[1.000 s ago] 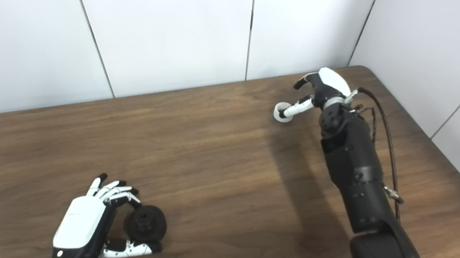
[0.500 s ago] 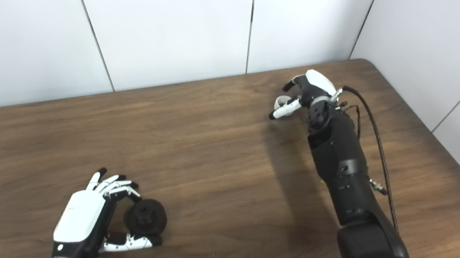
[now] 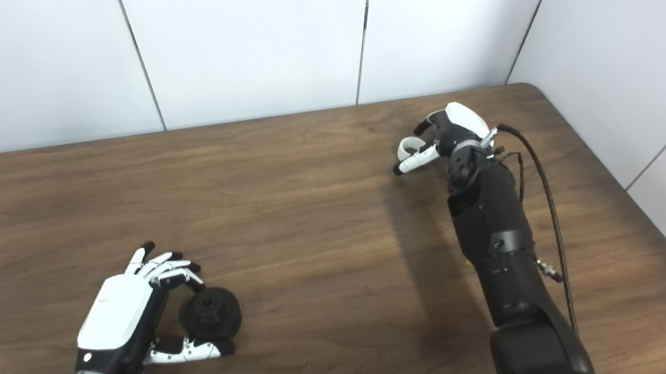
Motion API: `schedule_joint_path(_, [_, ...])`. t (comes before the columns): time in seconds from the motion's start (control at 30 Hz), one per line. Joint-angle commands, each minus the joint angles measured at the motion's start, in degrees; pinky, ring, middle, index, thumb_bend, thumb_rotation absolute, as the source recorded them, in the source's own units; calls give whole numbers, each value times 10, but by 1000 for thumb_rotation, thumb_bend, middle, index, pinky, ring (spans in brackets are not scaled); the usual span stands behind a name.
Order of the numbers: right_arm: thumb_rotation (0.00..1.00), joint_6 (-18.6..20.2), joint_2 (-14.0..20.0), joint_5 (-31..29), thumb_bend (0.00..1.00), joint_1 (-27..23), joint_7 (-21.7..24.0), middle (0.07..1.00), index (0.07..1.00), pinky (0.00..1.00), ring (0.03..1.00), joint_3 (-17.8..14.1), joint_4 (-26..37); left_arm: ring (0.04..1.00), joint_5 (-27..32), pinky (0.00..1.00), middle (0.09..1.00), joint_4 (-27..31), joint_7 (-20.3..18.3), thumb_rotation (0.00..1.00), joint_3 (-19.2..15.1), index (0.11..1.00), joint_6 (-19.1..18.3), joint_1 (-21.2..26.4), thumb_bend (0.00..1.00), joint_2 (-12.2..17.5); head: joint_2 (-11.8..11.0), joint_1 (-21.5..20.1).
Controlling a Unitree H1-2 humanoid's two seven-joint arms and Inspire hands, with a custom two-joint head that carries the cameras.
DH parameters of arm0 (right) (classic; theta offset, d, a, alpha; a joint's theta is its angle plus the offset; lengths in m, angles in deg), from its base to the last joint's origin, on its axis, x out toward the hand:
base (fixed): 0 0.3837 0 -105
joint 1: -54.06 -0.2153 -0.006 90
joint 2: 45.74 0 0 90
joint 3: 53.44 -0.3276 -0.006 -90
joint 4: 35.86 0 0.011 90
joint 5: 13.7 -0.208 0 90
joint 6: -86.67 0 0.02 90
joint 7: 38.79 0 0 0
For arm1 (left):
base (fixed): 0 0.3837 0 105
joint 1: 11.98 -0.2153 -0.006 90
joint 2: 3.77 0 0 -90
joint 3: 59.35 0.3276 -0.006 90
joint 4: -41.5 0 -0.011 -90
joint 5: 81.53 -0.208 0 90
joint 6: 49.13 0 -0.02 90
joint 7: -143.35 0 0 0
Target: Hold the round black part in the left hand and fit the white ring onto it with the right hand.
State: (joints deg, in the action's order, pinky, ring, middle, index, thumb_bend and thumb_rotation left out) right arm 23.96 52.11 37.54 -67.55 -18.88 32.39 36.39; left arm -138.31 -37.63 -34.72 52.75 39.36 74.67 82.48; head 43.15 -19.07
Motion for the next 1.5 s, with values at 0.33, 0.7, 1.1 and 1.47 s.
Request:
schedule_joint_path(0.33, [235, -4, 15, -5, 861, -19, -16, 914, 694, 1000, 983, 2, 26, 861, -11, 1000, 748, 8, -7, 54, -6, 485, -7, -7, 524, 10, 0, -3])
schedule_joint_path(0.7, [228, -4, 20, -24, 867, -16, -29, 902, 670, 1000, 979, 16, 18, 861, -13, 1000, 748, 9, -9, 55, -5, 485, -9, -6, 524, 9, 0, 0])
schedule_joint_path(1.1, [196, -4, 30, -37, 823, -14, -40, 915, 629, 1000, 994, 27, 10, 859, -13, 1000, 745, 6, -6, 54, -5, 484, -8, -2, 524, 6, -3, 3])
schedule_joint_path(1.47, [206, -4, 39, -41, 823, -12, -40, 912, 677, 1000, 989, 36, 16, 860, -10, 1000, 745, 6, -6, 55, -5, 485, -6, -3, 524, 7, -3, 3])
